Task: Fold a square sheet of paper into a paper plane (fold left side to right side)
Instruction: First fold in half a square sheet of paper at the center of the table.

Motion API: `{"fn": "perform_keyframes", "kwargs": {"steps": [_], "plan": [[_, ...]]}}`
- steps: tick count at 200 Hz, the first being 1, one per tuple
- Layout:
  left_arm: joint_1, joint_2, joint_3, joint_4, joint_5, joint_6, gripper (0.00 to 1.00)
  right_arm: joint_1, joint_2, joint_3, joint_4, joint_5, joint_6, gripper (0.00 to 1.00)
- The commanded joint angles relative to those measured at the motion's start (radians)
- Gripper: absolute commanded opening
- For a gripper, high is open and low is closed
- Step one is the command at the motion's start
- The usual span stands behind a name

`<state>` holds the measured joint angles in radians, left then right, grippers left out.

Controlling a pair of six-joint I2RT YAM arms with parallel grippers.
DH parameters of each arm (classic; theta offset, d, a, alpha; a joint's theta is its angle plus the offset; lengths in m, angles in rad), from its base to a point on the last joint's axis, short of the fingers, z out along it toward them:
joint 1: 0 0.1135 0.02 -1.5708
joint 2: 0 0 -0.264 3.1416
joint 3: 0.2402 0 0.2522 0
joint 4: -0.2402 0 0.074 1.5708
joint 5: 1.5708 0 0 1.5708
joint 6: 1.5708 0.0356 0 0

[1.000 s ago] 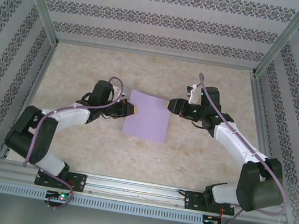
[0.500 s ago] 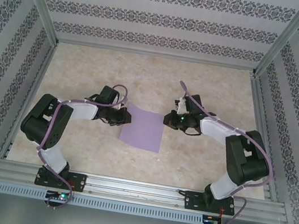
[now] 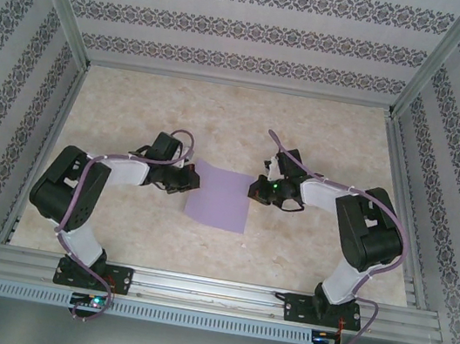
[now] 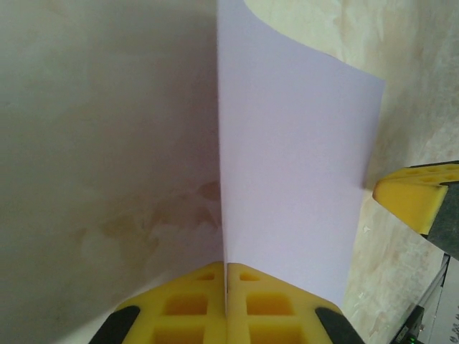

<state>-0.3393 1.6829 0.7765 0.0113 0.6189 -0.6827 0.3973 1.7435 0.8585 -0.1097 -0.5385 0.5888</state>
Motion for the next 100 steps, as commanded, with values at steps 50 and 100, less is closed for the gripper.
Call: {"fn": "perform_keyframes", "kwargs": {"steps": [50,100], "plan": [[-0.004,-0.068,-0.062,0.075,-0.062,-0.07,0.0,0.016,-0.009,-0.011,0.057,-0.041,0.025,0.0],[-0.004,-0.077,-0.076,0.093,-0.05,-0.083,0.01,0.032,0.047,0.003,0.046,-0.03,0.031,0.0]]}}
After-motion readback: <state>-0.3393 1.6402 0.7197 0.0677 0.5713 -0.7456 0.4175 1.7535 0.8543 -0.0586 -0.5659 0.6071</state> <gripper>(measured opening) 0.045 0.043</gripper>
